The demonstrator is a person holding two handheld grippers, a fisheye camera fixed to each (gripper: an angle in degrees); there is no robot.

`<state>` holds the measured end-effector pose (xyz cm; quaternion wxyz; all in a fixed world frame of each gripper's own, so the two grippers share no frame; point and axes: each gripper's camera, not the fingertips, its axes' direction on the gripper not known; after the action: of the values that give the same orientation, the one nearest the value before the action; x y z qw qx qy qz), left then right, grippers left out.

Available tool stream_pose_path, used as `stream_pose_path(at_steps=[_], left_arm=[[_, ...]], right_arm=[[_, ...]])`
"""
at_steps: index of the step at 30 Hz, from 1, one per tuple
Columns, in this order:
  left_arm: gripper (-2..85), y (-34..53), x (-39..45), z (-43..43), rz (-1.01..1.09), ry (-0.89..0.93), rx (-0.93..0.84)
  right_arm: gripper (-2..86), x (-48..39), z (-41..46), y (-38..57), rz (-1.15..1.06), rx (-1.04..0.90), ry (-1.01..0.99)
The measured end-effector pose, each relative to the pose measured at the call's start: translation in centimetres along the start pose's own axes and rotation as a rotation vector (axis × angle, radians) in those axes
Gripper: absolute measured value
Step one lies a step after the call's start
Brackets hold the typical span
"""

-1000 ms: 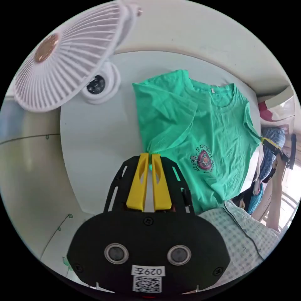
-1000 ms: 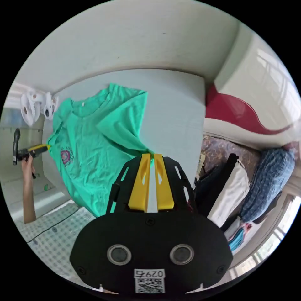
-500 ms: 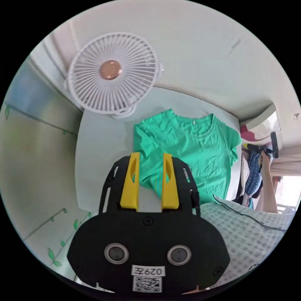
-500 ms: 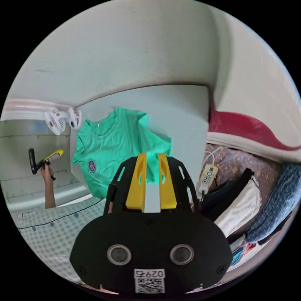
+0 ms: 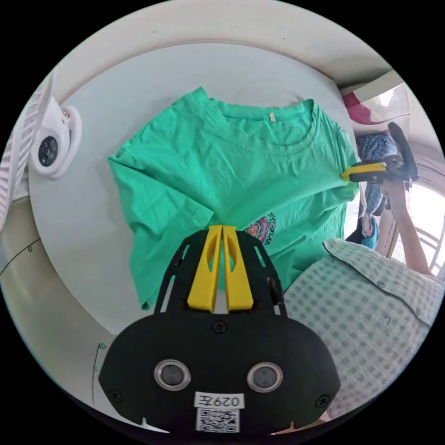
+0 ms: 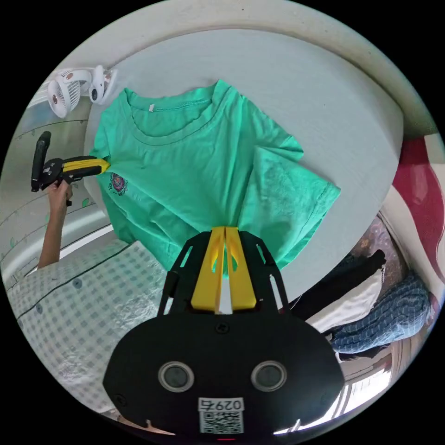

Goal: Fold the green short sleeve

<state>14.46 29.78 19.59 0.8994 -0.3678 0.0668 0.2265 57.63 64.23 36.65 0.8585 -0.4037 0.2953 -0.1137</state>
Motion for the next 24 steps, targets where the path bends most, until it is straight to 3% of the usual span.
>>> stream_pose_path(at_steps=[2, 4, 7, 9, 13, 18, 23, 24], left_arm=[[0.5, 0.8, -0.5, -2.8, -0.026, -0.034, 0.099], [6.3, 0.4, -0.8, -6.7, -0.039, -0.168, 0.195], [15.8, -2.1, -0.6, -8.5, -0.012, -0.294, 0.192], [17.2, -3.7, 0.3, -7.9, 0.038, -0.334, 0.16], [16.1, -5.6, 2.1, -4.9, 0.124, -0.487, 0.036], [8.7, -3.5, 1.4, -4.8, 0.166, -0.342, 0.035], [-0.1, 0.4, 0.2, -5.7, 0.196, -0.278, 0.03], [-0.5, 1.9, 0.1, -6.5, 0.217, -0.282, 0.048]], right_arm=[[1.2, -0.2, -1.9, 1.2, -0.007, 0.086, -0.021], [3.5, -0.8, -5.3, 1.8, 0.007, 0.212, 0.098], [9.0, -1.8, -7.8, 0.3, 0.01, 0.279, 0.222], [10.9, -2.6, -7.9, -1.4, -0.001, 0.25, 0.207], [10.3, -6.9, -5.4, -3.0, -0.024, 0.164, 0.286], [2.2, -12.3, -1.6, 0.9, 0.005, 0.238, 0.515], [0.3, -15.8, 1.0, 5.2, 0.113, 0.23, 0.584], [0.1, -17.5, 0.5, 7.5, 0.118, 0.307, 0.62]])
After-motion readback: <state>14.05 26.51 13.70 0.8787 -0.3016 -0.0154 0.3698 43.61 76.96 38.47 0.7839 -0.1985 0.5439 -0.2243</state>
